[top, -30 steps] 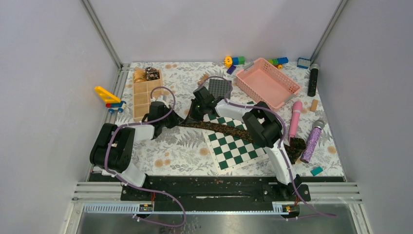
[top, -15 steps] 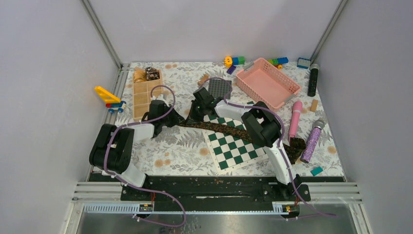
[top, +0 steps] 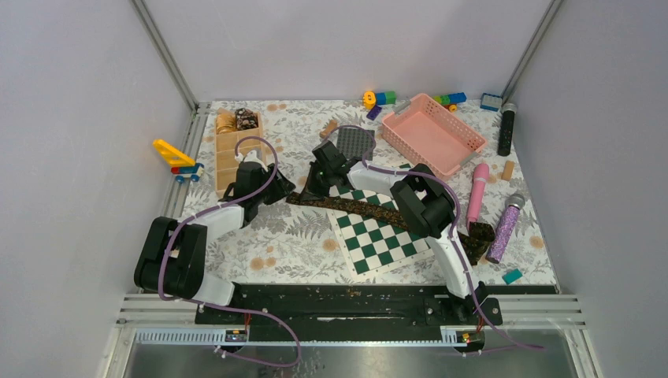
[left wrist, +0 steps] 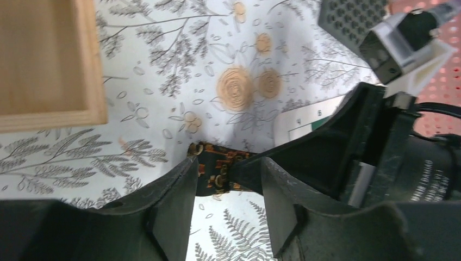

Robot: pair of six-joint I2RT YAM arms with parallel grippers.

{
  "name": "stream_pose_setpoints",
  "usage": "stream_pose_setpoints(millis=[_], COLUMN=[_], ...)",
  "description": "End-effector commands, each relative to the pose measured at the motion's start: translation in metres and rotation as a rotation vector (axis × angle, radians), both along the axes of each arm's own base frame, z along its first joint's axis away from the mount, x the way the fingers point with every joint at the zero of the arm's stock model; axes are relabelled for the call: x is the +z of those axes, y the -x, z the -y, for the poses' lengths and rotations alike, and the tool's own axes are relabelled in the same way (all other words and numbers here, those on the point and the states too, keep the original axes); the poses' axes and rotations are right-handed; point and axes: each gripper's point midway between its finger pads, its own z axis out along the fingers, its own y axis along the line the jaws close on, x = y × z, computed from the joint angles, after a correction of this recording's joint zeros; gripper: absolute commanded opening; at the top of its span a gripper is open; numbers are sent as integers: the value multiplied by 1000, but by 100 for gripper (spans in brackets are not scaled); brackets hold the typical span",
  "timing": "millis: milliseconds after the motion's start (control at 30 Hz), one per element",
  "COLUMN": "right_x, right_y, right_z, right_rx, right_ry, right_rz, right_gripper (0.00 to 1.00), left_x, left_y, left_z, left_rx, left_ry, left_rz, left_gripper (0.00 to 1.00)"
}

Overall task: Roll the ties
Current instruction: Roll the tie at the center of the board.

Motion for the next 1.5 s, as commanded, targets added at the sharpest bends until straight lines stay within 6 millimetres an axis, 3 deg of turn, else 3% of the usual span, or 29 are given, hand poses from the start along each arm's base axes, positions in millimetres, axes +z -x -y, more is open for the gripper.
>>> stream_pose_setpoints(millis=[0,567,800,1033,1267,1467], right_x=[-5,-3,-4,-1,30,57], right_y=[-4,-5,-4,-5,-11,-15], right_z=[0,0,0,-2,-2,10], right_rx=[-14,-13,-11,-9,1,-6], right_ry=[14,10,11,5,-39,-47], right_rz=[-7,-5,-7,-1,62,118], right_gripper=[1,1,1,1,4,10], left_x=[-9,-28,-25,-18,-17,-16], left_y=[0,2,1,0,1,1], left_z=[-17,-4,2,8,6,4], left_rx=[73,25,-3,-40,-53,-53], left_ry=[-57,34,62,77,49,22], left_rz=[-19,-23,-4,23,23,23], left_gripper=[49,45,30,21,16,14])
